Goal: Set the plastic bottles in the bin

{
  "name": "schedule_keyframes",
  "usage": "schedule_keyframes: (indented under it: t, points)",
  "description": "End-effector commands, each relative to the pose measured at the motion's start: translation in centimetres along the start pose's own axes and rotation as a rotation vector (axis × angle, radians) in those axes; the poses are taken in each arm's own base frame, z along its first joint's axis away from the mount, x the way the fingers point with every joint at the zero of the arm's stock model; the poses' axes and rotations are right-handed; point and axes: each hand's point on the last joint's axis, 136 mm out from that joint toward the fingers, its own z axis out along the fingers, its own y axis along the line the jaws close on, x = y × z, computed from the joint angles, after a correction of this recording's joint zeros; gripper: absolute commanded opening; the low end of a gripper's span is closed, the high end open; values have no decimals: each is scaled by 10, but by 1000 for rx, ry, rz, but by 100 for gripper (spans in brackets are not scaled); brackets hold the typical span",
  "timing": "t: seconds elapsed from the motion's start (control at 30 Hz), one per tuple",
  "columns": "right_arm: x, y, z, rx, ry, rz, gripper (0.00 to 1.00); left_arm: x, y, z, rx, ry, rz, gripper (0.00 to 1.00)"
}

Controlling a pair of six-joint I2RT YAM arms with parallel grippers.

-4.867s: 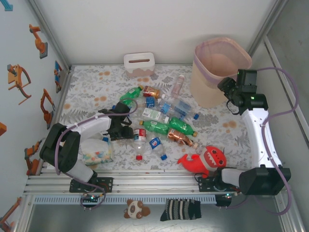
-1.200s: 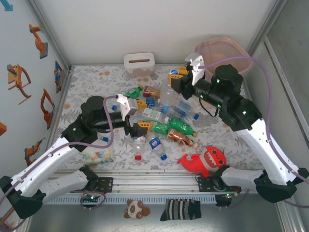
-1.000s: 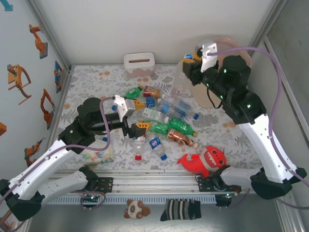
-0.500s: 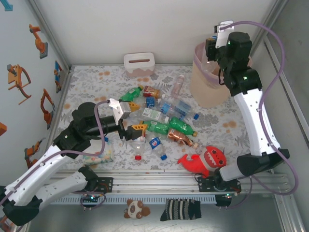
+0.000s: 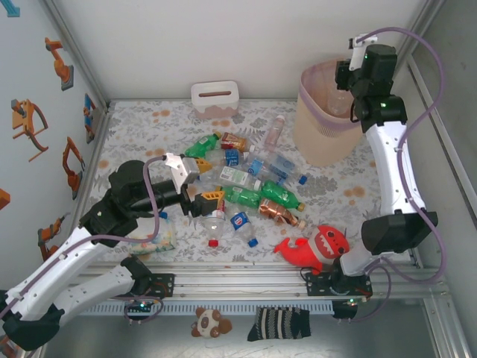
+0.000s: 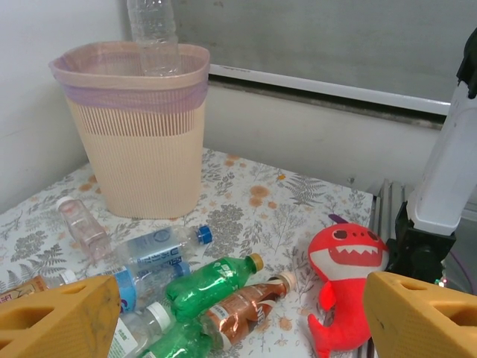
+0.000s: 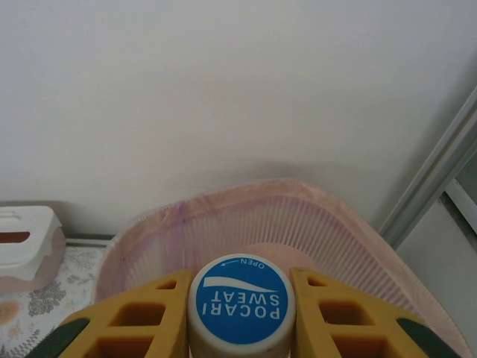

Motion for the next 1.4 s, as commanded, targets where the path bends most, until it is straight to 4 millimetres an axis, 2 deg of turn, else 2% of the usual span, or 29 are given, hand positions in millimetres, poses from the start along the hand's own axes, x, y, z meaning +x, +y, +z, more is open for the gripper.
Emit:
schedule_keyframes:
  t: [0.0, 0.3, 0.63, 0.93, 1.2, 1.3, 1.37]
  points:
    - [22, -1, 14, -31, 66, 34, 2, 8, 3, 3, -8, 27, -19, 84]
    - [93, 5, 56, -88, 317, 24, 2, 20, 16, 19, -46, 86, -36, 84]
    - [171, 14, 89, -151, 594, -28, 3, 26, 24, 35, -52, 130, -41, 84]
    - [232, 33, 117, -277, 777, -11, 4, 26, 26, 41, -50, 135, -46, 84]
    - [287, 42, 138, -333, 897, -17, 11, 31, 36, 42, -99, 151, -60, 84]
    - [301, 44, 145, -334, 923, -14, 14, 32, 42, 42, -136, 157, -73, 84]
    - [307, 44, 149, -334, 932, -8, 20, 36, 51, 41, -184, 179, -86, 84]
